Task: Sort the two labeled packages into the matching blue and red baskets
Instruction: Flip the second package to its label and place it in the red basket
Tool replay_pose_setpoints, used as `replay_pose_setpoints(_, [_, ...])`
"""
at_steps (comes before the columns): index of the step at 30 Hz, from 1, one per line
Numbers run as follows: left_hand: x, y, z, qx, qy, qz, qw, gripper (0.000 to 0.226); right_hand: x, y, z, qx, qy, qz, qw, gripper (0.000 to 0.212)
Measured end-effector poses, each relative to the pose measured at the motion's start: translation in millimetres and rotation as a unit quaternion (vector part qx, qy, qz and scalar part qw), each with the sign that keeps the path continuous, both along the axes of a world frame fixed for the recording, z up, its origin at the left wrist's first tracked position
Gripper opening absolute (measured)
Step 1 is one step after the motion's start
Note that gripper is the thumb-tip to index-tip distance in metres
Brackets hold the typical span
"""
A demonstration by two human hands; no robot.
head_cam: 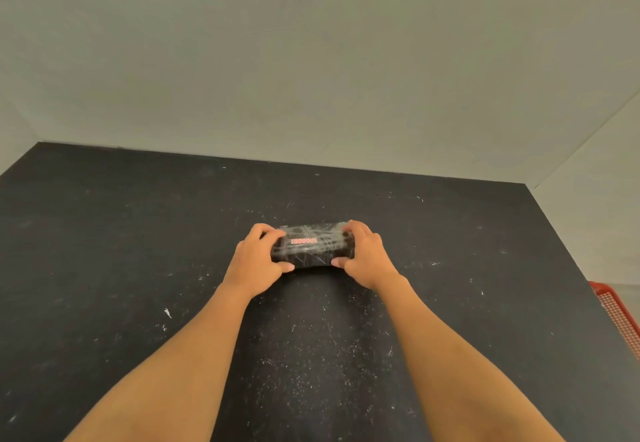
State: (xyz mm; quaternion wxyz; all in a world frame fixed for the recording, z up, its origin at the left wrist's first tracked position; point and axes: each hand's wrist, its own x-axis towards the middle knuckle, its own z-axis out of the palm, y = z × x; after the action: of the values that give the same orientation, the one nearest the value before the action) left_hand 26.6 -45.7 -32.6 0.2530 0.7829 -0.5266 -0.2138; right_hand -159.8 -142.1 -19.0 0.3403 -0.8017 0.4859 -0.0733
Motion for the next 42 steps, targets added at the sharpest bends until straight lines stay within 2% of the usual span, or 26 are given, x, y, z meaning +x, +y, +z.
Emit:
replay_pose_setpoints(2, [4,-3,11,-0.032,0.118,0.062,0.991,0.066,-4,-4,7,0.063,-0.065,-0.066,0.994,0.053])
replay_pose_setpoints(5, [3,-10,21,-0.042,0.218,0.167,0.961,0.055,-6,-8,13,0.125,-0.163,-0.171,0.963,0.055])
replay_pose_setpoints(7, [-1,-13,21,-0.007,0.246,0.227,0.942,0.056,-4,-8,13,0.149,-0.159,-0.222,0.95,0.063])
replay_pose_setpoints(9, [-6,-17,21,0.015,0.255,0.245,0.935,0.058,1,-7,12,0.136,-0.128,-0.244,0.952,0.067])
replay_pose_setpoints(12, [-8,-19,22,-0.038,0.271,0.237,0.932,0.058,10,-10,13,0.1,-0.133,-0.276,0.947,0.057])
replay_pose_setpoints(14, [-6,-18,20,-0.007,0.222,0.182,0.958,0.058,14,-10,16,0.086,-0.127,-0.276,0.949,0.049])
replay_pose_setpoints(16, [-5,-17,13,0.08,0.152,0.15,0.974,0.056,18,-8,14,0.056,-0.077,-0.247,0.964,0.044])
replay_pose_setpoints(19, [-12,-18,13,0.15,0.027,0.162,0.975,0.045,30,2,11,-0.03,0.05,-0.215,0.975,0.043])
replay_pose_setpoints(21, [-19,-20,21,0.166,-0.029,0.153,0.974,0.033,43,11,13,-0.017,0.078,-0.234,0.969,0.045])
replay_pose_setpoints(22, [-21,-22,25,0.177,-0.022,0.139,0.974,0.03,49,13,15,0.022,0.068,-0.247,0.966,0.048])
replay_pose_setpoints(24, [-23,-25,33,0.23,0.07,0.084,0.967,0.032,60,15,16,0.092,0.048,-0.259,0.96,0.054])
replay_pose_setpoints(26, [-25,-25,37,0.279,0.157,0.039,0.946,0.031,62,13,14,0.106,0.038,-0.213,0.971,0.05])
replay_pose_setpoints(28, [-24,-22,36,0.226,0.117,0.06,0.965,0.024,56,11,12,0.083,0.025,-0.124,0.989,0.049])
replay_pose_setpoints(30, [-20,-19,30,0.119,0.008,0.096,0.988,0.016,46,8,12,0.064,0.029,-0.05,0.996,0.051])
replay_pose_setpoints(31, [-17,-18,26,0.084,-0.025,0.086,0.992,0.024,42,6,11,0.049,0.039,-0.026,0.998,0.05])
replay_pose_setpoints(32, [-13,-16,21,0.075,-0.031,0.053,0.995,0.041,39,6,11,0.025,0.057,-0.01,0.998,0.049])
replay_pose_setpoints(34, [-9,-12,17,0.111,-0.022,-0.045,0.993,0.064,35,9,13,-0.038,0.107,0.01,0.993,0.044])
replay_pose_setpoints(37, [-11,-10,5,0.156,-0.075,-0.101,0.98,0.07,32,19,11,-0.117,0.144,0.022,0.982,0.035])
replay_pose_setpoints(42, [-28,-6,1,0.098,-0.187,-0.002,0.977,0.057,19,33,-7,-0.167,0.229,0.051,0.958,0.079])
